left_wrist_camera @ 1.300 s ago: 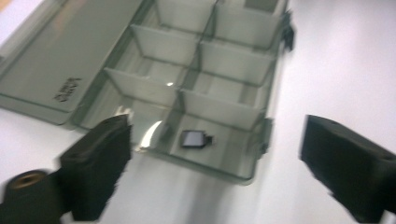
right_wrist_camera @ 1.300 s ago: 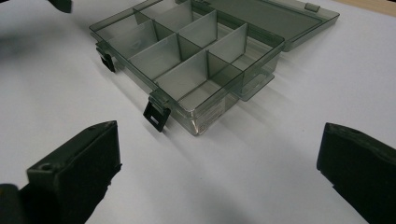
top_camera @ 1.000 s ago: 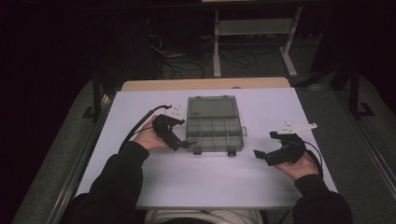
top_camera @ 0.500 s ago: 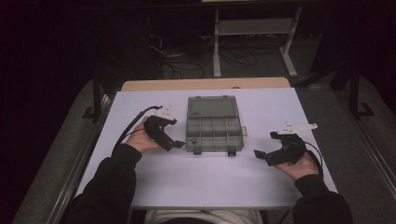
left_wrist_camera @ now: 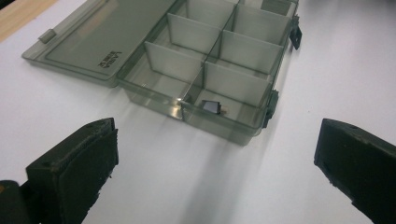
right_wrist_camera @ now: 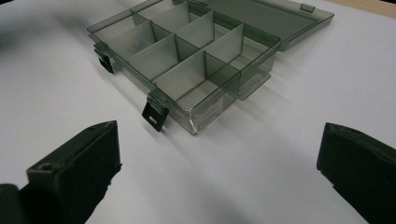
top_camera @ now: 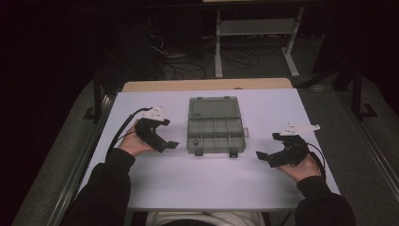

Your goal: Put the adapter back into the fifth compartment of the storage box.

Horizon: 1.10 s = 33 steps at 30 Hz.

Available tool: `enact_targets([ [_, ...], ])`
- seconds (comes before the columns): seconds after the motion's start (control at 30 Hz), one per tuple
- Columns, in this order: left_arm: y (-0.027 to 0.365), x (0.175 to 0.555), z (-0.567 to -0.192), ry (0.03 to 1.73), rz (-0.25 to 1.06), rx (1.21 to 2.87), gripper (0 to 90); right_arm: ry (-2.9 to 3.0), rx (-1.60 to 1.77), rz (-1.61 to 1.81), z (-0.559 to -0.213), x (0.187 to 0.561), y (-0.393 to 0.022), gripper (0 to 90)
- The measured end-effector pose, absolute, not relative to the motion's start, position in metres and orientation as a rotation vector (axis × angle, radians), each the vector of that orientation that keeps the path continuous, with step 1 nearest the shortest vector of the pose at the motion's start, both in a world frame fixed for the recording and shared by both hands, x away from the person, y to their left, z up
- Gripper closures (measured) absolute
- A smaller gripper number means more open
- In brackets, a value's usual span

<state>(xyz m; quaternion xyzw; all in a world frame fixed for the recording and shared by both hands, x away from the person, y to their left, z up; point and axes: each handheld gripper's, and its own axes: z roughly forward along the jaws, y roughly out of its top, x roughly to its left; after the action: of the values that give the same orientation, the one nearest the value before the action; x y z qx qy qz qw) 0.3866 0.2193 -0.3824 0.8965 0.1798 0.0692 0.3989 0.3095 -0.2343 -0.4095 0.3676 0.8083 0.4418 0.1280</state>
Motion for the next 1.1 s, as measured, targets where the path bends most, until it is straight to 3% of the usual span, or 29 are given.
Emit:
enact_targets([
  [1.1, 0.257, 0.370, -0.388, 0.505, 0.238, 2.220, 0.0, 2.352, 1.072, 1.280, -0.410, 0.310, -0.234, 0.0],
])
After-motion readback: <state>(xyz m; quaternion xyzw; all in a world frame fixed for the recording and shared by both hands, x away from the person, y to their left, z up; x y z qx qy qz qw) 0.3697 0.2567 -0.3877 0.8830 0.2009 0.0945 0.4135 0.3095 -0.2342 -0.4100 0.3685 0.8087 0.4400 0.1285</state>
